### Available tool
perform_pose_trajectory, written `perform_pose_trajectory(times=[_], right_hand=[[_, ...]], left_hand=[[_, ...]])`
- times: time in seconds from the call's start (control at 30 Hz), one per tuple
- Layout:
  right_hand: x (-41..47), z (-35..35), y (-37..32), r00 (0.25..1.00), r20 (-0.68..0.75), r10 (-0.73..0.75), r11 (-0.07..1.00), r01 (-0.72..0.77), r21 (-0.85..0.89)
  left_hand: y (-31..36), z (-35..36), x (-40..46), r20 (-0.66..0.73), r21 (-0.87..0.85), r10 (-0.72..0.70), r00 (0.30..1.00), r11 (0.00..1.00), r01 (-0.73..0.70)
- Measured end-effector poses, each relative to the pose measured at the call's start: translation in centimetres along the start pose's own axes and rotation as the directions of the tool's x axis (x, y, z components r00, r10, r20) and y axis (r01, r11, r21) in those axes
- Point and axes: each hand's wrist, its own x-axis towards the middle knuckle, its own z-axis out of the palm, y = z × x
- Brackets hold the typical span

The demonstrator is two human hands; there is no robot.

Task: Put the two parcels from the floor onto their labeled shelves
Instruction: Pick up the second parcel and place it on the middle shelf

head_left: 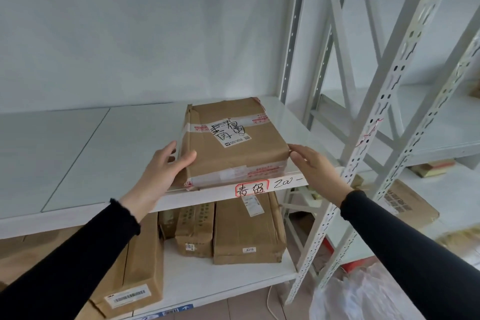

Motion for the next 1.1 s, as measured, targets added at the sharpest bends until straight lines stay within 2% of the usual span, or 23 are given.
perform_pose_trajectory(times=[0.07, 0.2, 0.63, 0.97, 1.1], right_hand=[[-1.2, 0.1, -0.1, 0.997, 0.064, -0.034, 0.996, 0.028, 0.088], [-0.4, 1.5, 1.2, 0.997, 0.07, -0.039, 0.999, 0.038, 0.023], [7.4, 3.7, 0.3, 0.994, 0.106, 0.016, 0.994, -0.027, 0.105], [8.9, 4.4, 0.1, 0.993, 0.106, 0.042, 0.997, -0.049, 0.067], [8.9, 3.6, 0.1, 0.988, 0.147, 0.045, 0.999, -0.041, -0.033]], left_hand=[[-0.5, -0.1, -0.6, 0.019, 0.085, 0.075, 0.997, 0.993, -0.077], [-1.3, 0.5, -0.5, 0.031, 0.182, 0.116, 0.993, 0.976, -0.12], [0.1, -0.4, 5.4, -0.069, 0.207, 0.027, 0.997, 0.978, -0.012], [-0.1, -1.0, 7.1, -0.071, 0.227, 0.027, 0.997, 0.974, -0.01], [0.4, -1.5, 6.8, -0.045, 0.286, 0.028, 0.999, 0.958, -0.014]])
